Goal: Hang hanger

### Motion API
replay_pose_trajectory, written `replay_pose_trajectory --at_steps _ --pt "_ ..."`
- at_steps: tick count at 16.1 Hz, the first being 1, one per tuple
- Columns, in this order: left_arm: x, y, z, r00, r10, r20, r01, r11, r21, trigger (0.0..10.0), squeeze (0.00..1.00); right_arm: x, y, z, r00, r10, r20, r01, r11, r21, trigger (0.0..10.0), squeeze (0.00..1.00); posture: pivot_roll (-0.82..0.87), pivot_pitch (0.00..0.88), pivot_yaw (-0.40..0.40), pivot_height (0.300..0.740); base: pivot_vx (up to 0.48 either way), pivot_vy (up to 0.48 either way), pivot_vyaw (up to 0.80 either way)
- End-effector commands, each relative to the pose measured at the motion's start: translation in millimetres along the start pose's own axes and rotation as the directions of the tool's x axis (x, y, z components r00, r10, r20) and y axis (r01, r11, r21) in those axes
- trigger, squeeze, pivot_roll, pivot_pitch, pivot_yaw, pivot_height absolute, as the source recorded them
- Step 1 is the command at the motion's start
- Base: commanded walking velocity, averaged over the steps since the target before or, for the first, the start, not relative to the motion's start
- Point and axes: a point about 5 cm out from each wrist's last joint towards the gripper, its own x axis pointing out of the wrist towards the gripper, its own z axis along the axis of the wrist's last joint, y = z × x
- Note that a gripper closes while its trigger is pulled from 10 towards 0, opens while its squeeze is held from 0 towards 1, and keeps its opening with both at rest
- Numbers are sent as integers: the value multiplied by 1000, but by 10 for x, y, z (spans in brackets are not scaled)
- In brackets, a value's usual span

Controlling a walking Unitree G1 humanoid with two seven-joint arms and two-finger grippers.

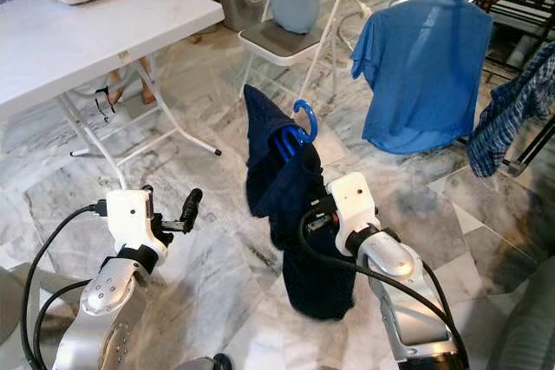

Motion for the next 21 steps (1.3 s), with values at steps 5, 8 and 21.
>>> replay_pose_trajectory --at_steps 5,8,21 --pt "-1 33 1 1000 2 6 -2 1000 5 10000 0 27 32 155 997 21 77 -19 999 -28 10000 0 -114 79 53 740 331 0 0" --pt "6 33 2 1000 0 8 0 1000 5 10000 0 45 34 165 996 25 81 -23 999 -31 10000 0 -112 73 52 740 346 0 0" --pt "2 42 -47 999 29 -14 -29 1000 12 10000 0 47 52 191 994 55 97 -51 998 -41 10000 0 -114 75 50 740 217 0 177"
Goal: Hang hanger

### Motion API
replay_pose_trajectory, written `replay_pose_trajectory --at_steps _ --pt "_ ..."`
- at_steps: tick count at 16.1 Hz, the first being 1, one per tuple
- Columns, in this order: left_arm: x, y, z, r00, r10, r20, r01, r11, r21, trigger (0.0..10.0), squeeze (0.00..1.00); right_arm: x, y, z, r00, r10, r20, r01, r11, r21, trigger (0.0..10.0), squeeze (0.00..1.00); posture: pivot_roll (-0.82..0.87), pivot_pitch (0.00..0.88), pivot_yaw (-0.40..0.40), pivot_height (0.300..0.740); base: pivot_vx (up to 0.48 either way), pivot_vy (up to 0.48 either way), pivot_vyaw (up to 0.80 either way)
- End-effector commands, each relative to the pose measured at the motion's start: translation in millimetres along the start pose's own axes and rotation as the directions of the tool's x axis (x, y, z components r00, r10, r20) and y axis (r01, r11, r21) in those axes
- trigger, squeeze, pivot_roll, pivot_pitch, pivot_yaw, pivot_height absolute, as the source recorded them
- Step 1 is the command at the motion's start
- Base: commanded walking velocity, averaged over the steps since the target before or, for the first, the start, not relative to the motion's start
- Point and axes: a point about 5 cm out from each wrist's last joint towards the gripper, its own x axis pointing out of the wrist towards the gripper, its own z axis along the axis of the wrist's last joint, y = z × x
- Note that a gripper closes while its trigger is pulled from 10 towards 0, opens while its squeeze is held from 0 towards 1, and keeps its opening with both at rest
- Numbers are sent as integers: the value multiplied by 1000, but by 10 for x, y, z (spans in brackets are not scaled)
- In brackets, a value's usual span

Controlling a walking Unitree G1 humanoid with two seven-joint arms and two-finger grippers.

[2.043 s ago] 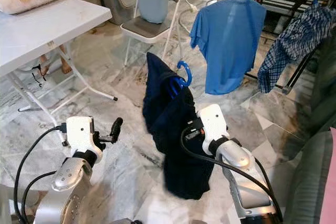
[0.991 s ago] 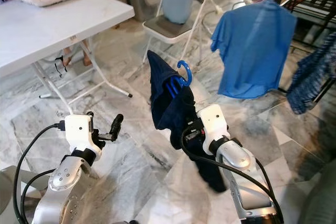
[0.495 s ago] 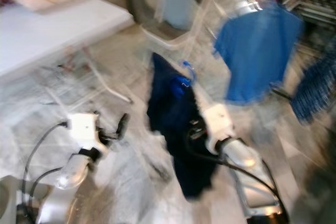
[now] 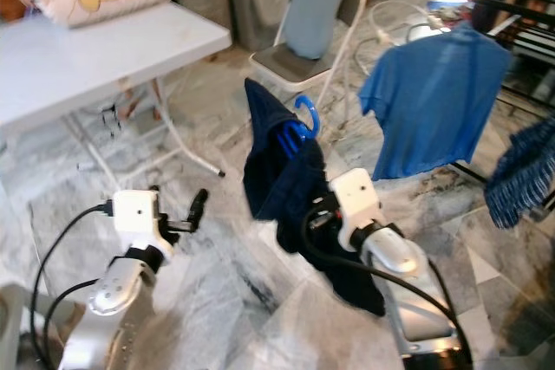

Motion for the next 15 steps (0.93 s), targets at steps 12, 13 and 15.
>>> replay_pose_trajectory --at_steps 12,13,15 --pt "148 -59 -105 980 -192 -45 197 968 156 10000 0 -190 160 465 894 444 64 -442 896 -39 10000 0 -130 80 61 740 0 0 0" --pt "187 -101 -96 976 -216 -37 219 961 167 10000 0 -208 186 477 882 468 59 -466 884 -40 10000 0 -135 80 62 740 0 0 0" --pt "228 -142 -91 972 -232 -31 233 958 167 10000 0 -227 204 489 872 486 55 -485 874 -37 10000 0 -135 80 62 740 0 0 0"
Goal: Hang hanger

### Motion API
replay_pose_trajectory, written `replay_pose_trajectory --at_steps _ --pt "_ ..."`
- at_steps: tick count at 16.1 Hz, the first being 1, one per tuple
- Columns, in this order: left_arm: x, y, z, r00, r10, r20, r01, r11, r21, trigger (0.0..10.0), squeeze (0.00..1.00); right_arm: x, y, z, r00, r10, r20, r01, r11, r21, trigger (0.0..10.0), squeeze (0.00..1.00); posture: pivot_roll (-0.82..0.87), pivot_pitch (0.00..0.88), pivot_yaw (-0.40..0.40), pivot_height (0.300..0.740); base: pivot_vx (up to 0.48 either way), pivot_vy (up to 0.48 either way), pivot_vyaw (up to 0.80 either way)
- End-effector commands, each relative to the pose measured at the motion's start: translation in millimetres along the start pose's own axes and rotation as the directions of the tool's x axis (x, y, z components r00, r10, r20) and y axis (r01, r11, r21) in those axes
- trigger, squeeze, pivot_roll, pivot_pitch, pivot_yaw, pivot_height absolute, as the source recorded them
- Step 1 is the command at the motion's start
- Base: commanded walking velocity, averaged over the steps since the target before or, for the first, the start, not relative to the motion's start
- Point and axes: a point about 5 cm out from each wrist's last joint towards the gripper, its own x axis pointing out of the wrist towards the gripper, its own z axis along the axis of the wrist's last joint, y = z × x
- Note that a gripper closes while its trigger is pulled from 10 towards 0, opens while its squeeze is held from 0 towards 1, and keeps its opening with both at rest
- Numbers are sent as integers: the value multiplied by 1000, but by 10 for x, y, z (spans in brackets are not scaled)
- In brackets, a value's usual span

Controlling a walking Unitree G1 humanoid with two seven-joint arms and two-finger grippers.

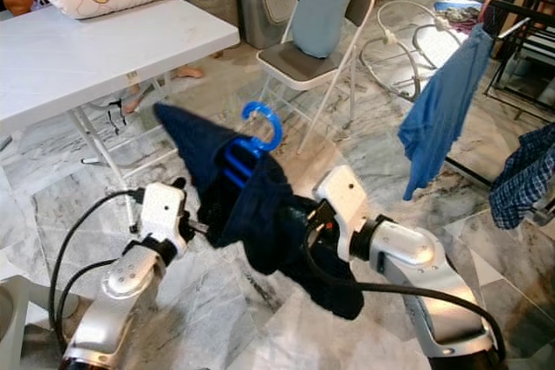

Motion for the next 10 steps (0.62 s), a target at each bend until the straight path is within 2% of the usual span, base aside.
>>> replay_pose_trajectory --at_steps 1,3,4,5,6,10 --pt "55 -28 3 1000 -26 8 26 1000 11 10000 0 -5 84 171 996 72 51 -70 997 -37 10000 0 -142 79 65 740 0 0 0" --pt "136 -81 14 999 -49 19 49 999 6 10000 0 -34 117 203 994 102 48 -101 994 -28 10000 0 -163 83 70 740 0 0 0" --pt "173 -102 10 998 -53 23 53 999 8 3137 0 -65 144 231 991 126 47 -125 992 -21 10000 0 -170 84 73 740 0 0 0" --pt "186 -106 3 998 -55 27 55 998 10 3137 0 -79 159 245 990 136 46 -136 991 -17 10000 0 -175 83 75 740 0 0 0" --pt "198 -106 -11 998 -56 28 55 998 12 0 0 -108 181 272 987 157 46 -157 988 -10 10000 0 -183 84 77 740 0 0 0" --pt "245 -66 -31 998 -41 43 40 999 22 0 0 -242 195 276 981 196 -3 -196 981 -10 10000 0 -208 82 82 740 0 0 0"
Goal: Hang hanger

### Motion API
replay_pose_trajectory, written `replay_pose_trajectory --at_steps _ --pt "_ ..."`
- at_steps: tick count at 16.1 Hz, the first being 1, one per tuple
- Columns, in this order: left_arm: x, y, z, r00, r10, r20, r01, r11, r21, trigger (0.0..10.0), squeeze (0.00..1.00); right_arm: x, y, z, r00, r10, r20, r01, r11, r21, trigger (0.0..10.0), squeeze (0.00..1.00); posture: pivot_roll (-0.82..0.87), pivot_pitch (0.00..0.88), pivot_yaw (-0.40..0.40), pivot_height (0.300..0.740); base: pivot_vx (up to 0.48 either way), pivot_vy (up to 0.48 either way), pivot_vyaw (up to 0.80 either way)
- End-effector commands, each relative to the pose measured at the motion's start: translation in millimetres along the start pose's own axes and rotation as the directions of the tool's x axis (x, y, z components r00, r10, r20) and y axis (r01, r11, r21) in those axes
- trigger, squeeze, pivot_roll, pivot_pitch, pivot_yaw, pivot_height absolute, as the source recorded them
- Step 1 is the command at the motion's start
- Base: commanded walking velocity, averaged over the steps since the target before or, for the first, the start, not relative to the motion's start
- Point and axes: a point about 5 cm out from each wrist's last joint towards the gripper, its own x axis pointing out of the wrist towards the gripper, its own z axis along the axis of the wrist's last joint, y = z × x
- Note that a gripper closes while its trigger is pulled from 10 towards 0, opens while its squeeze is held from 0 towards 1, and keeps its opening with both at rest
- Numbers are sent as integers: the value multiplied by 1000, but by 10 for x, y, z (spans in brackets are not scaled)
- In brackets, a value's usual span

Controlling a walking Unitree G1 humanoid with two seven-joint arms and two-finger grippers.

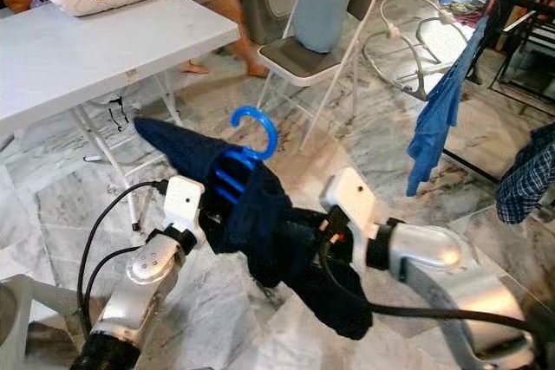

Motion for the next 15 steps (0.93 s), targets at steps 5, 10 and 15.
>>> replay_pose_trajectory --at_steps 5,10,15 --pt "5 101 -32 999 35 11 -35 999 20 0 0 -71 71 77 999 50 -14 -50 998 -46 10000 0 -212 82 84 740 0 0 0" --pt "-13 102 -57 999 28 21 -28 1000 6 0 0 -54 50 36 999 20 -42 -24 996 -86 10000 0 -210 84 82 740 0 0 0" --pt "-18 4 -24 999 -33 41 34 999 -19 0 0 47 -135 31 987 -157 -33 148 971 -186 10000 0 -212 85 83 740 0 0 0"
